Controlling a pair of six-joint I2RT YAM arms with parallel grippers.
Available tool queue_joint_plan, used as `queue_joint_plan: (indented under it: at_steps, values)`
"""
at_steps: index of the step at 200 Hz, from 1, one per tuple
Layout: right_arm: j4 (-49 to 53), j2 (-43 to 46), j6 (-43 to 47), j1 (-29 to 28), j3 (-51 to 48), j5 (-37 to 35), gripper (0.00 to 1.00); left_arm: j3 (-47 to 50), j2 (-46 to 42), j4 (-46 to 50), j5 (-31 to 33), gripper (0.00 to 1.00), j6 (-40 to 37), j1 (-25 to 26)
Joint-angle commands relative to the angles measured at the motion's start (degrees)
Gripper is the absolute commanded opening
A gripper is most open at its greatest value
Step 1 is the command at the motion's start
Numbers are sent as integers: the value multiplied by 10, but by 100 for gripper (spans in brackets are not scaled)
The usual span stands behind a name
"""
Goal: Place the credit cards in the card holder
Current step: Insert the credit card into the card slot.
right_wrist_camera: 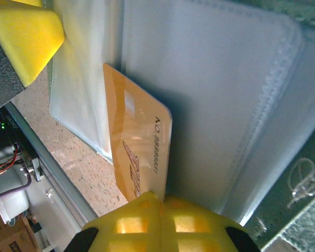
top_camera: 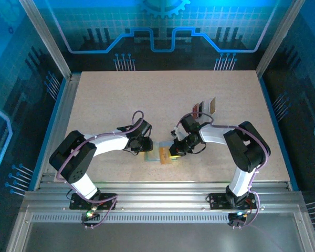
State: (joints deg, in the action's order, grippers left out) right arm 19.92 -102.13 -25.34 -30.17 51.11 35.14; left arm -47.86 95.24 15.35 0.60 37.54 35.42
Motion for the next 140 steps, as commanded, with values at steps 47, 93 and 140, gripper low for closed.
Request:
queue_joint_plan:
  at_steps: [47,93,140]
  values:
    - [33,-24,11,5,32,-2,0,39,55,-7,-25,33,8,9]
    - [28,-45,10,4,53,6,0,43,55,-9,-25,33,8,9]
    - [14,-54,-4,3,64,-8,0,46,53,-10,-25,33,8,9]
